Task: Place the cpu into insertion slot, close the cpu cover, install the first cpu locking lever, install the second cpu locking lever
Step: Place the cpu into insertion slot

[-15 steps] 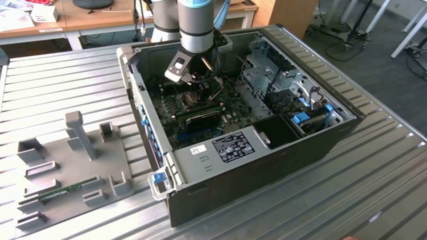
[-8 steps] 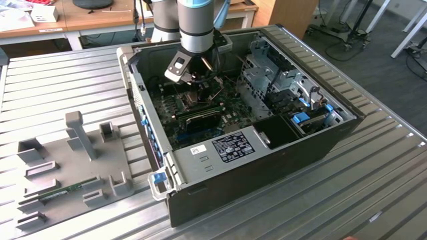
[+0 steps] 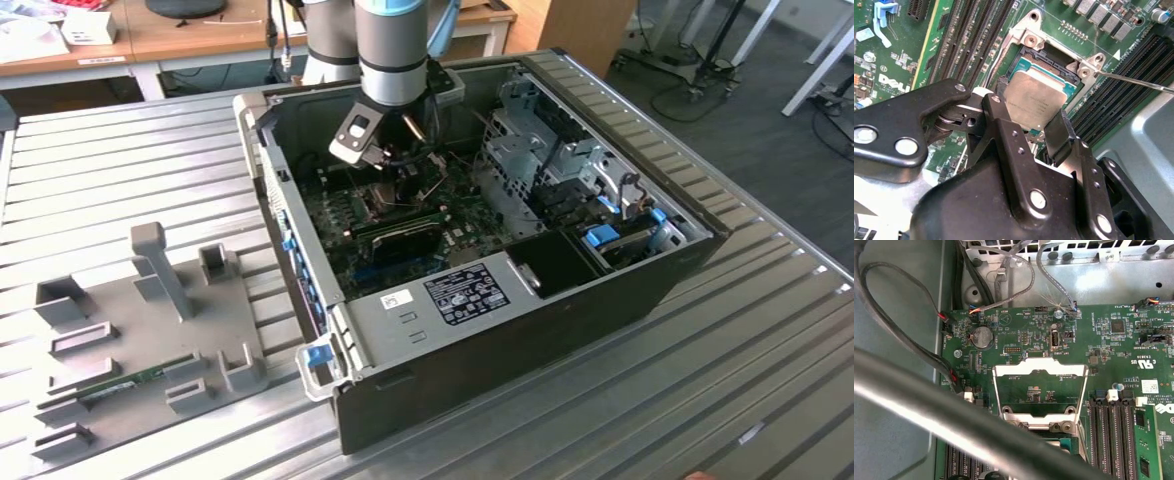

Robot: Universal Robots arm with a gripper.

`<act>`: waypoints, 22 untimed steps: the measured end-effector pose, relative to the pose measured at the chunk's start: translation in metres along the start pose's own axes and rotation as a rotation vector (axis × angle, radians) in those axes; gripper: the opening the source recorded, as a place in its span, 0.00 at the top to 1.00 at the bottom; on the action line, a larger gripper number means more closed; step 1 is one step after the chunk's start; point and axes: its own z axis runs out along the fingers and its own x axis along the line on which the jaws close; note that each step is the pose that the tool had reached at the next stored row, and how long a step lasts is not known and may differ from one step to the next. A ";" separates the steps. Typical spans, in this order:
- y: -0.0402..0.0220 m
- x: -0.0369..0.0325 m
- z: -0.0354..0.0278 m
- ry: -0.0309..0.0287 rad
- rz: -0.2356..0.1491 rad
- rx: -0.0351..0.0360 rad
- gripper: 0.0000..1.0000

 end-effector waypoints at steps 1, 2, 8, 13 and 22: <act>0.0000 0.0000 0.0004 0.0003 0.000 0.0000 0.45; -0.0001 0.0001 0.0008 0.0008 0.000 0.0000 0.45; -0.0002 0.0007 0.0019 0.0022 0.000 0.0000 0.45; -0.0003 0.0027 0.0028 0.0023 0.000 0.0001 0.45; -0.0009 0.0028 0.0050 0.0022 0.000 0.0001 0.45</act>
